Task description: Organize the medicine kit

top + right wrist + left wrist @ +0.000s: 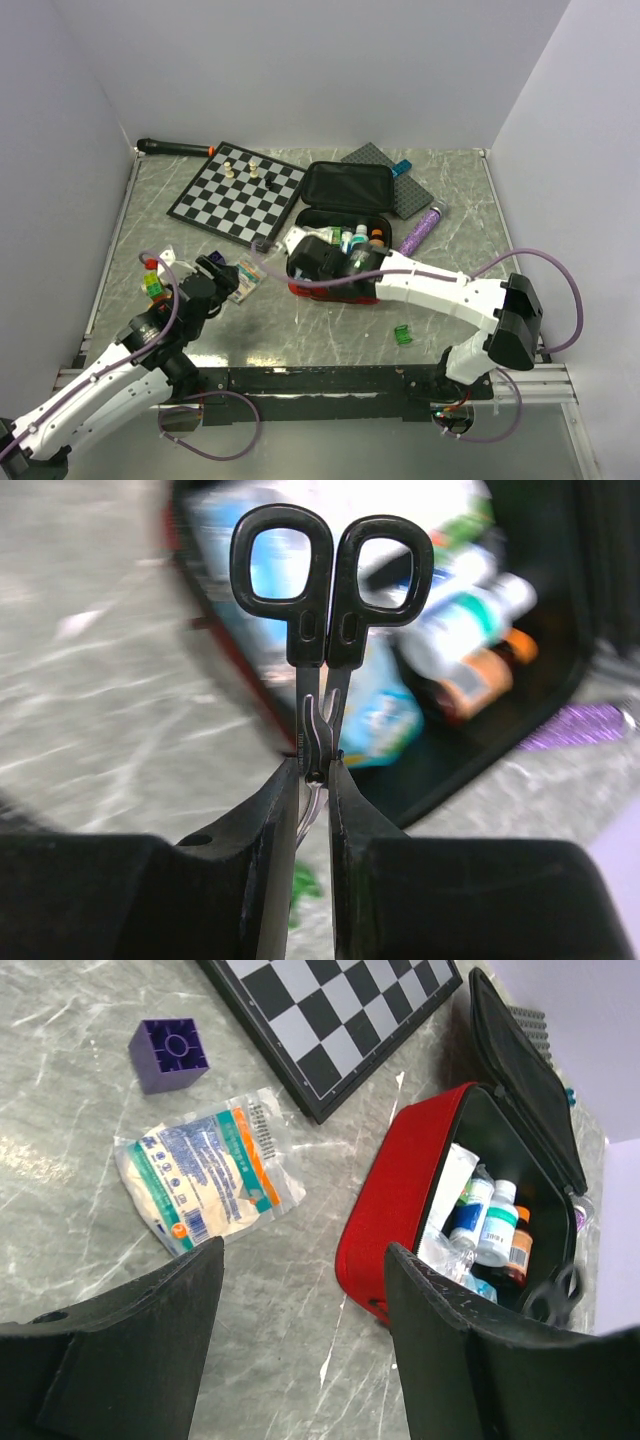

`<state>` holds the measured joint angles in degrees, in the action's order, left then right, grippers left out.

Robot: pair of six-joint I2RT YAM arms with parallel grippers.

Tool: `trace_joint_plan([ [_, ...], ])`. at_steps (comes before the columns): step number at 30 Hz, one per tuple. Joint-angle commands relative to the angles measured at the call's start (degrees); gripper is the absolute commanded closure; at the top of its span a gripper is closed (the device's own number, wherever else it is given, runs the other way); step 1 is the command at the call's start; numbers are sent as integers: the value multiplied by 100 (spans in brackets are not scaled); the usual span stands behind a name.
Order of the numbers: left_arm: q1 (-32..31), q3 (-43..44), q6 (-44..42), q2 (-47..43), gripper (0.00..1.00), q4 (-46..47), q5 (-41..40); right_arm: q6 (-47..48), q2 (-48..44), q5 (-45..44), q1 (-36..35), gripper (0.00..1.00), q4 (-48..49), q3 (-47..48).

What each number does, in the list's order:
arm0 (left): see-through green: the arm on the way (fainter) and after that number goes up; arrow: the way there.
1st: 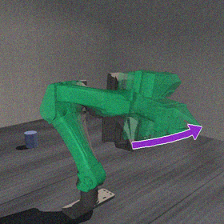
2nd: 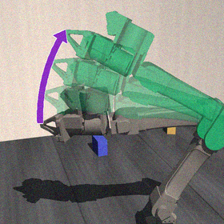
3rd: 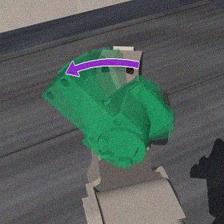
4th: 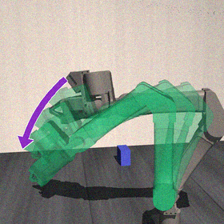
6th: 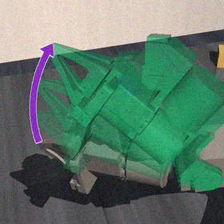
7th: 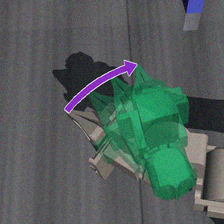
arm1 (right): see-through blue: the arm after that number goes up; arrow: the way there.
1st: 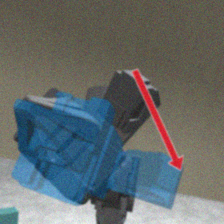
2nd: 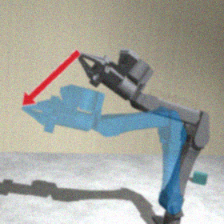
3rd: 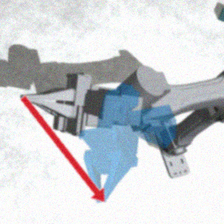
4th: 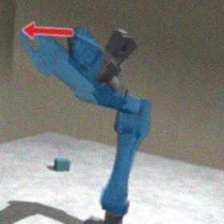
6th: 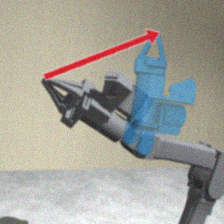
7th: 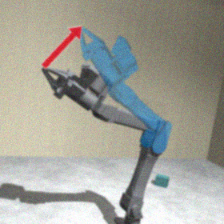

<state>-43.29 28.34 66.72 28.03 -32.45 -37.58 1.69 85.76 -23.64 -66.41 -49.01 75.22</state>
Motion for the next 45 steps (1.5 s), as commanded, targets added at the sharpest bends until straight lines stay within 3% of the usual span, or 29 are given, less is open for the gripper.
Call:
trace_joint_plan([
  [1, 31, 93, -378, 237, 30, 563, 93, 506, -191, -414, 628, 90, -74, 326],
  [7, 48, 41, -511, 510, 30, 932, 295, 832, 81, -133, 1121, 90, 138, 519],
  [21, 110, -206, -511, 493, 30, 1188, 594, 1123, 977, -185, 1192, 88, 481, 282],
  [24, 119, -250, -484, 493, 30, 1206, 656, 1088, 1223, -247, 1201, 81, 437, 396],
  [27, 128, -250, -484, 510, 30, 1188, 682, 948, 1277, -334, 1218, 52, 331, 519],
  [31, 136, -276, -484, 475, 30, 1188, 700, 824, 979, -545, 1271, 34, 436, 555],
  [37, 136, -276, -563, 563, 30, 1363, 866, -158, 294, -844, 1814, 26, 507, 398],
  [45, 154, -223, -959, 1230, 27, 2013, 1666, -1619, -525, 604, 3607, 25, 1113, -578],
])
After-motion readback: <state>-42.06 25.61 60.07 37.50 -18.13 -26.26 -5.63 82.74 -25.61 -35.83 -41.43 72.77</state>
